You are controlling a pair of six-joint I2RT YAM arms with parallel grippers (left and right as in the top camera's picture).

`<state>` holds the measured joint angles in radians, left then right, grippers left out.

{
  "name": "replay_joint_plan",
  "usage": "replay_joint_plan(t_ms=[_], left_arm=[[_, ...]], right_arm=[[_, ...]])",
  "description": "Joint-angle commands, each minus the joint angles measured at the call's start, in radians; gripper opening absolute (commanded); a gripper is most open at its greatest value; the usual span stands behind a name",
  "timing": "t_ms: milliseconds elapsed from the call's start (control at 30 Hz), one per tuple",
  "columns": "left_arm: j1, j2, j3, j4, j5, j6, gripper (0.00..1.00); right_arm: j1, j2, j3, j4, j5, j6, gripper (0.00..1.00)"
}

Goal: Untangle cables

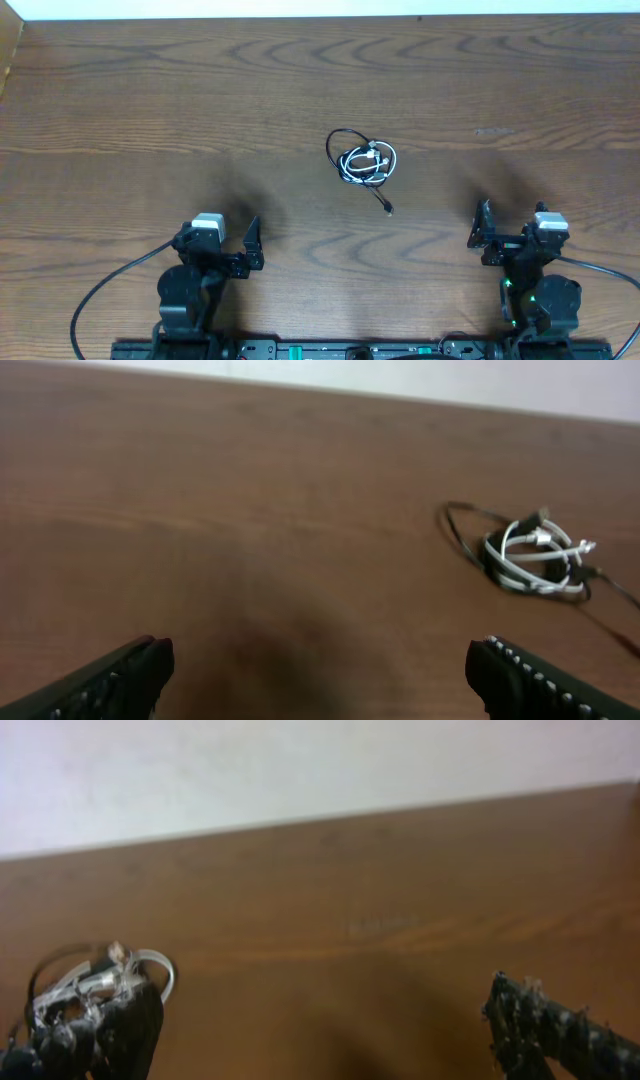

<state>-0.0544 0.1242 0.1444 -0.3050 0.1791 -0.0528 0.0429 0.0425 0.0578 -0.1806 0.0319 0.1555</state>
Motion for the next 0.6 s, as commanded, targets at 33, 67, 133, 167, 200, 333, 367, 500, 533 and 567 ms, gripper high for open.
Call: replay_joint_plan(t_ms=[33,67,133,167,200,333,367,500,533,567], left_arm=[[-0.002,0.127,0.107,-0.006,0.013,-0.01,0.98],[-0.002,0.168,0.132,-0.009,0.013,-0.01,0.98],[-0.002,0.242,0.177,-0.011,0.016,-0.01,0.98],[-0.002,0.277,0.2,-0.016,0.016,-0.013,0.98],[-0.002,0.326,0.233,-0.027,0.02,-0.013,0.97],[-0.002,0.477,0.358,-0.103,0.02,-0.026,0.98],[-0.002,0.51,0.389,-0.124,0.021,-0.044,0.98],[-0.002,0.641,0.525,-0.237,0.023,-0.154,0.98],[-0.002,0.673,0.558,-0.273,0.023,-0.179,0.98],[-0.002,0.701,0.589,-0.311,0.023,-0.194,0.98]], right_arm=[[-0.005,0.074,0.1,-0.05,-0.067,-0.052,0.99],[-0.005,0.101,0.129,-0.072,-0.068,-0.052,0.99],[-0.005,0.157,0.185,-0.115,-0.067,-0.052,0.99],[-0.005,0.186,0.21,-0.134,-0.066,-0.052,0.99],[-0.005,0.232,0.247,-0.158,-0.066,-0.052,0.99],[-0.005,0.377,0.356,-0.221,-0.078,-0.052,0.99],[-0.005,0.414,0.385,-0.236,-0.089,-0.052,0.99],[-0.005,0.581,0.518,-0.315,-0.144,-0.052,0.99],[-0.005,0.618,0.548,-0.338,-0.15,-0.052,0.99],[-0.005,0.66,0.584,-0.37,-0.155,-0.052,0.99]])
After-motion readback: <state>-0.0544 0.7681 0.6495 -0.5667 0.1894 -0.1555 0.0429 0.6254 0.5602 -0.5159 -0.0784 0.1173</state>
